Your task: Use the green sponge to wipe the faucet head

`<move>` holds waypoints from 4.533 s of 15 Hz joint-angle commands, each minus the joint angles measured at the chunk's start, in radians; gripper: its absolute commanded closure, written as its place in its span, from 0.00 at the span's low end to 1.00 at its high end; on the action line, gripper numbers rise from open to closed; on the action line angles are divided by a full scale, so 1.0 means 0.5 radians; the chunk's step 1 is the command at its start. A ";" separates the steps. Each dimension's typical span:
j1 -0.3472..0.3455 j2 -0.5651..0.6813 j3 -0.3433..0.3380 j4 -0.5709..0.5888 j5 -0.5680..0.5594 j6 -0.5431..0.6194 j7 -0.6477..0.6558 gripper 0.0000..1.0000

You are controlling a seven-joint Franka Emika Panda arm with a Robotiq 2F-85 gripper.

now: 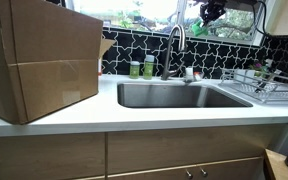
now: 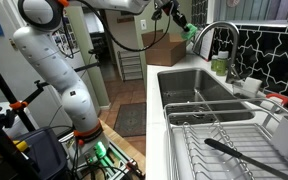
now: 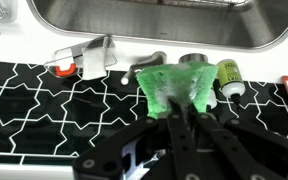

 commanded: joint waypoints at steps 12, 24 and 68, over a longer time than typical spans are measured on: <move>0.031 0.187 -0.030 0.160 -0.004 0.342 0.009 0.94; 0.068 0.442 -0.129 0.373 0.079 0.594 0.064 0.94; 0.184 0.400 -0.180 0.147 0.153 0.216 -0.103 0.94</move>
